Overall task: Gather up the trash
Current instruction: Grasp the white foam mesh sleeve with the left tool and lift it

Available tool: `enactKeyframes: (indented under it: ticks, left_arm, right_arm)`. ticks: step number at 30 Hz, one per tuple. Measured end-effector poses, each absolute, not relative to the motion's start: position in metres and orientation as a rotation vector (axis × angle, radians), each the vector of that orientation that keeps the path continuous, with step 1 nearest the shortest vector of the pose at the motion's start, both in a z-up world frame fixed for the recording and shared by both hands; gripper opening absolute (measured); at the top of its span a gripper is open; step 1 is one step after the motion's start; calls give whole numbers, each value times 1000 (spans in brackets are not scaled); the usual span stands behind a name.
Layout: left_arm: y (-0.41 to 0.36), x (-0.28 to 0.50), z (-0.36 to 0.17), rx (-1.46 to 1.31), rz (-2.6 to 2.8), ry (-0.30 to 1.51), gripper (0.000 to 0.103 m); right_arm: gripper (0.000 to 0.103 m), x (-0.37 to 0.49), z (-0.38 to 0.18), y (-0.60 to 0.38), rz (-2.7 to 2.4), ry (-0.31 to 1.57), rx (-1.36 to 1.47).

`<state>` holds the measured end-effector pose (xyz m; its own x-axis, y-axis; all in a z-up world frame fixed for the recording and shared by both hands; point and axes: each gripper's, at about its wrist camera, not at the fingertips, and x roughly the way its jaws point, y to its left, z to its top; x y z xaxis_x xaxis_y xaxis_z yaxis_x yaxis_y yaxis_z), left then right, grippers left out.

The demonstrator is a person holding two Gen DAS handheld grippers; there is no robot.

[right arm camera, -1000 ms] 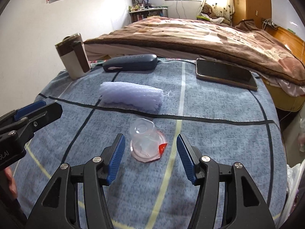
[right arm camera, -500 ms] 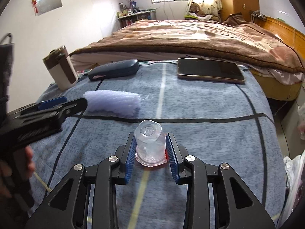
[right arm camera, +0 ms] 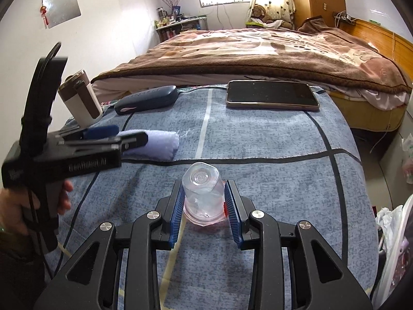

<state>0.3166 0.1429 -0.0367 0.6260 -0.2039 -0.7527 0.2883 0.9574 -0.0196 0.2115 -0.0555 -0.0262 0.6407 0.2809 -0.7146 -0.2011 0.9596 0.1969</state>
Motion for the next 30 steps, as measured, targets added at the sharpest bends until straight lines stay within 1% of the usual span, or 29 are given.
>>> enactKeyframes:
  ticks: [12,14,17,19,24,28,30]
  left_arm:
    - [116,266,-24,128,-447,906,71]
    - [110,258,-16,161,-461,889,71]
    - [101,252,-1,263,-418,795,71]
    - [97,257,1,302,-412,770,71]
    - [100,293,-17,265,-411,827,72]
    - [100,296,-29,241,-474,857,72]
    - [95,294,-37,276,-488,879,72]
  right_arm:
    - [34,204,-21,-83,219,811,135]
    - [34,204,-21,-90,207,811,151]
    - [34,202,-21,-96,199,810,162]
    - [34,200,-21,-98,198,812,163]
    - [34,197,-22,-99,204,816,156]
    - [34,199,-23,-103,204,820,161]
    - [34,200,-25,-103,209,824,165]
